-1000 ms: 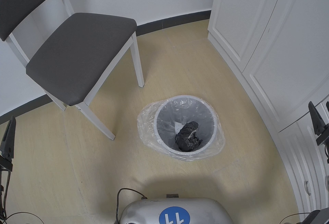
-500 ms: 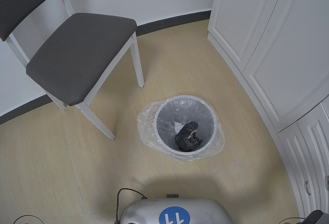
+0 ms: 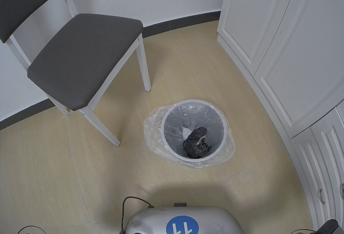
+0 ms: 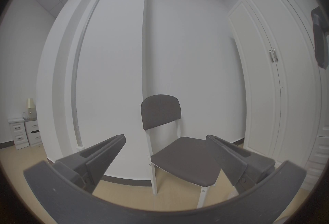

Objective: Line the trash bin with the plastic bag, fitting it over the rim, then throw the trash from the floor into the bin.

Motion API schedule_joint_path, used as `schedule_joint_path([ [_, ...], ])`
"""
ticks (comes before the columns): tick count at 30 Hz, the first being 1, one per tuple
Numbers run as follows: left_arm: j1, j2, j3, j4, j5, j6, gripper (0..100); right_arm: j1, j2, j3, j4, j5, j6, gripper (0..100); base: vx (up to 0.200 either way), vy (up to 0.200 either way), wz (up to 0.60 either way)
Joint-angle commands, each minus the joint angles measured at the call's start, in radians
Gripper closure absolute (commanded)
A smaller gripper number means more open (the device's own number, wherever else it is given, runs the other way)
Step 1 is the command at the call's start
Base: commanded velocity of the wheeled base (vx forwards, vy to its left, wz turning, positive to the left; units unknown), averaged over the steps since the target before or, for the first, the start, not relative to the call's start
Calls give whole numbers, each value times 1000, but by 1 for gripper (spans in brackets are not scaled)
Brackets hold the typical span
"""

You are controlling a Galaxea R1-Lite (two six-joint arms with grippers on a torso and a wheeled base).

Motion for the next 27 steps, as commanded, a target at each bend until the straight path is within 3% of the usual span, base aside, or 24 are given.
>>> schedule_joint_path([
  [1,15,-22,-6,-1,2,-3,0,-32,-61,10,8,0,7,0,0,0,0],
  [5,35,-57,-2,2,0,-24,0,-95,-102,8,19,19,36,0,0,0,0],
  [14,50,-114,-43,60,0,-26,0,-119,-240,-23,187,60,45,0,0,0,0],
  [27,67,-229,-200,255,-10,-24,0,-136,-289,-165,246,81,27,0,0,0,0],
])
